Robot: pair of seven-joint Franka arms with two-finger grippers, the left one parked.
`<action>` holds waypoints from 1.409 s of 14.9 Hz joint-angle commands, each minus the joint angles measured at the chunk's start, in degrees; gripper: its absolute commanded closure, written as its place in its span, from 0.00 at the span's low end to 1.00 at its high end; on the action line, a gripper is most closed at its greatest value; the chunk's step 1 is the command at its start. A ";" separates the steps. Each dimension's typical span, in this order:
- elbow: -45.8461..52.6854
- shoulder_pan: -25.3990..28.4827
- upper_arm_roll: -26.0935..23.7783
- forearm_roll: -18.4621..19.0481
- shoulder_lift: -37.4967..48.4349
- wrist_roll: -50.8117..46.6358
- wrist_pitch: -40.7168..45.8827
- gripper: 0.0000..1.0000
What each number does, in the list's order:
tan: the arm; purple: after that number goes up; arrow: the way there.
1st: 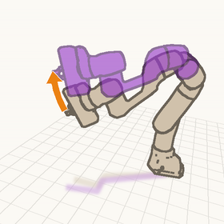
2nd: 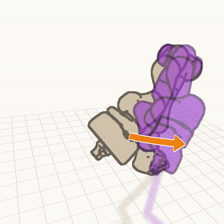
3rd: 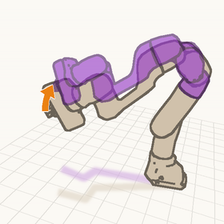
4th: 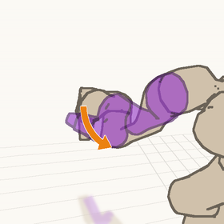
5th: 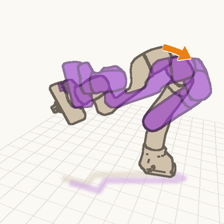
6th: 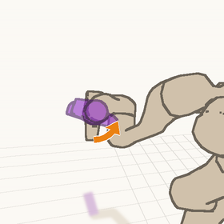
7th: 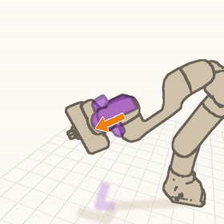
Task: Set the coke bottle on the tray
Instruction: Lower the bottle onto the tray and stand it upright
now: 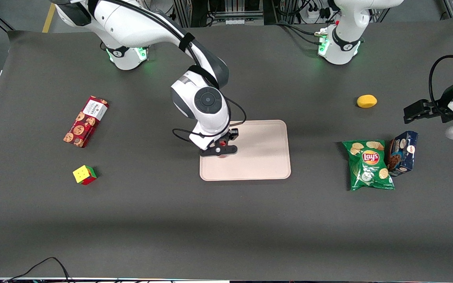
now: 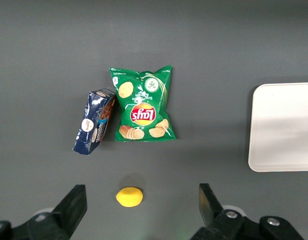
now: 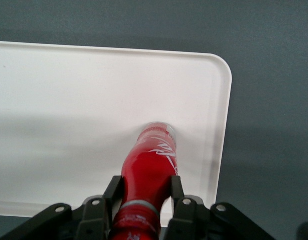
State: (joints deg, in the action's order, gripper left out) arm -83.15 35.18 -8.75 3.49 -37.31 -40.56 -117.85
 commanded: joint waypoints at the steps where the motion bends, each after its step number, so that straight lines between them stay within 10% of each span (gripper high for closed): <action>1: 0.45 -0.20 -0.30 0.46 0.40 -1.02 0.08 0.45; 6: 0.45 -0.46 -0.30 0.46 0.40 -1.01 0.08 0.00; 21: 1.24 -5.90 5.77 0.20 20.76 15.86 16.92 0.00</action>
State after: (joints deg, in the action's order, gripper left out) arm -80.06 32.01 -3.57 3.75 -25.00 -26.56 -108.14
